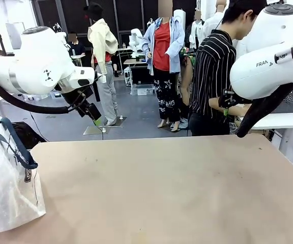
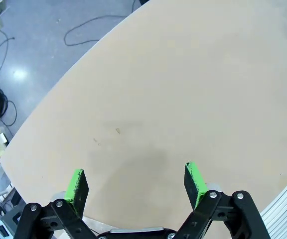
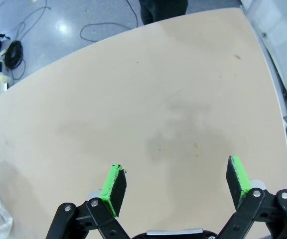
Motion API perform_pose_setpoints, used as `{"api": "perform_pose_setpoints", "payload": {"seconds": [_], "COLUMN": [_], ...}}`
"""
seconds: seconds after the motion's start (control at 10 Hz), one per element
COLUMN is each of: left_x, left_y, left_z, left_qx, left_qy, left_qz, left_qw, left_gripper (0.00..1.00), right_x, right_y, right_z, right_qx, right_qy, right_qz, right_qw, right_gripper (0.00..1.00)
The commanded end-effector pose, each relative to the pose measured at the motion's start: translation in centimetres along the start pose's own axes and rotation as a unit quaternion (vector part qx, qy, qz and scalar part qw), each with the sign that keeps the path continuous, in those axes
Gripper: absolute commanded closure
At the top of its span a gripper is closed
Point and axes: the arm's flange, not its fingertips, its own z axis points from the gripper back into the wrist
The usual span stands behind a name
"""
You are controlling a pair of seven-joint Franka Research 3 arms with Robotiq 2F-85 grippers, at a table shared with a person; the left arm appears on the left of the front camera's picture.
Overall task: Transfer purchased items from the store into the shopping bag.
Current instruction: Move the Reusable shopping bag to the right side of the table.
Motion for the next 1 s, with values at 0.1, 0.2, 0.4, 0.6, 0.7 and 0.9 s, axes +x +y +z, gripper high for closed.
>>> {"api": "perform_pose_setpoints", "payload": {"seconds": [0.1, 0.2, 0.4, 0.6, 0.7, 0.9], "left_x": [0.06, 0.06, 0.06, 0.06, 0.06, 0.06], "left_y": [-0.06, -0.06, -0.06, -0.06, -0.06, -0.06], "left_z": [0.15, 0.15, 0.15, 0.15, 0.15, 0.15], "left_qx": [0.009, 0.009, 0.009, 0.009, 0.009, 0.009], "left_qy": [0.002, 0.002, 0.002, 0.002, 0.002, 0.002], "left_qz": [0.005, 0.005, 0.005, 0.005, 0.005, 0.005], "left_qw": [1.000, 1.000, 1.000, 1.000, 1.000, 1.000], "left_gripper": [0.00, 0.00, 0.00, 0.00, 0.00, 0.00], "right_x": [0.14, 0.14, 0.14, 0.14, 0.14, 0.14], "right_y": [-0.05, -0.05, -0.05, -0.05, -0.05, -0.05], "right_z": [-0.02, -0.02, -0.02, -0.02, -0.02, -0.02], "right_qx": [0.004, 0.004, 0.004, 0.004, 0.004, 0.004], "right_qy": [0.001, 0.001, 0.001, 0.001, 0.001, 0.001], "right_qz": [0.004, 0.004, 0.004, 0.004, 0.004, 0.004], "right_qw": [1.000, 1.000, 1.000, 1.000, 1.000, 1.000], "right_gripper": [0.00, 0.00, 0.00, 0.00, 0.00, 0.00]}}
